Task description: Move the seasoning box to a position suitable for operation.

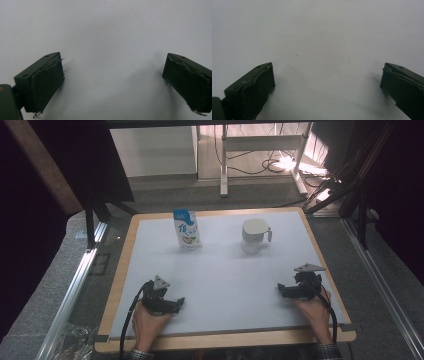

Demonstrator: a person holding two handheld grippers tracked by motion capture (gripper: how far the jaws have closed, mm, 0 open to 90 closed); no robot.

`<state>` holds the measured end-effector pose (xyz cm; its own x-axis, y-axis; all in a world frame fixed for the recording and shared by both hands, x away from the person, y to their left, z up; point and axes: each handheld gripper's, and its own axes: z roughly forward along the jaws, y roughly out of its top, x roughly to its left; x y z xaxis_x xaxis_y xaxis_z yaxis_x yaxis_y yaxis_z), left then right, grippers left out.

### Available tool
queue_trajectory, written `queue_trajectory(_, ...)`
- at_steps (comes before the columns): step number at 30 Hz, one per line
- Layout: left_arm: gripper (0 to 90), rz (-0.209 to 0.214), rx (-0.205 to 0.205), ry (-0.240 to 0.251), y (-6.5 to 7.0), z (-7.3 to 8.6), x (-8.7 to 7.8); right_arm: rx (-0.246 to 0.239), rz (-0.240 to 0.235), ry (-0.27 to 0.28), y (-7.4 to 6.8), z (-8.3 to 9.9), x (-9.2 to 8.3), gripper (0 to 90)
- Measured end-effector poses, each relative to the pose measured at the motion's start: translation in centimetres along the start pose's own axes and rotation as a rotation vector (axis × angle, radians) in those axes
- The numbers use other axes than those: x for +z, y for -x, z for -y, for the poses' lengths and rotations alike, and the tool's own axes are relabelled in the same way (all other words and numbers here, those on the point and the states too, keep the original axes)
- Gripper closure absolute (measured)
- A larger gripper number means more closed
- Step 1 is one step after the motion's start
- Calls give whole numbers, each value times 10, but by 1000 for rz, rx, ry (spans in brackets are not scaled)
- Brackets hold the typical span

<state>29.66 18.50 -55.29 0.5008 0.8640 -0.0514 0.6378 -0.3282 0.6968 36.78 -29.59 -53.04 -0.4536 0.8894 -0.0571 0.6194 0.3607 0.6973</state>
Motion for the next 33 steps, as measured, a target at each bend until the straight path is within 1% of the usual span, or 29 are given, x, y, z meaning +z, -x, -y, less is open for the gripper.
queue_trajectory(4, 28, -2, 1, 0, 0, 0, 0, -5, -3, -2, 0, -1, 0, 1)
queue_trajectory(5, 28, -2, 2, -1, 0, 0, 0, -7, -8, -17, 1, -2, 0, 1)
queue_trajectory(7, 27, -2, 4, -2, 0, 0, 0, -12, -7, -23, 0, -3, 0, 2)
queue_trajectory(9, 24, -3, 5, -4, 0, 0, 0, -31, 4, -38, -2, -6, -1, 2)
queue_trajectory(10, 24, -4, 5, -4, 0, 0, 0, -31, 4, -38, -2, -6, -1, 2)
queue_trajectory(13, 21, -4, 4, -4, 0, 0, 0, -59, 14, -36, -5, -8, -2, 2)
queue_trajectory(15, 21, -5, 4, -4, 0, 0, 0, -65, 2, -17, -6, -11, -5, 2)
queue_trajectory(17, 21, -4, 4, -5, 0, 0, 0, -69, -3, -11, -6, -12, -5, 2)
queue_trajectory(22, 21, -5, 5, -5, 0, 0, 0, -65, -19, 16, -6, -22, -10, 2)
queue_trajectory(25, 21, -5, 5, -5, 0, 0, 0, -56, -43, 28, -5, -27, -11, 2)
queue_trajectory(30, 21, -4, 5, -5, 0, 0, 0, -29, -80, 37, -2, -30, -10, 1)
queue_trajectory(31, 21, -4, 5, -5, 0, 0, 0, -19, -100, 46, -1, -31, -9, 0)
queue_trajectory(32, 21, -4, 5, -5, 0, 0, 0, -12, -109, 54, -1, -32, -9, 0)
queue_trajectory(33, 21, -4, 5, -5, 0, 0, 0, -12, -109, 54, -1, -32, -9, 0)
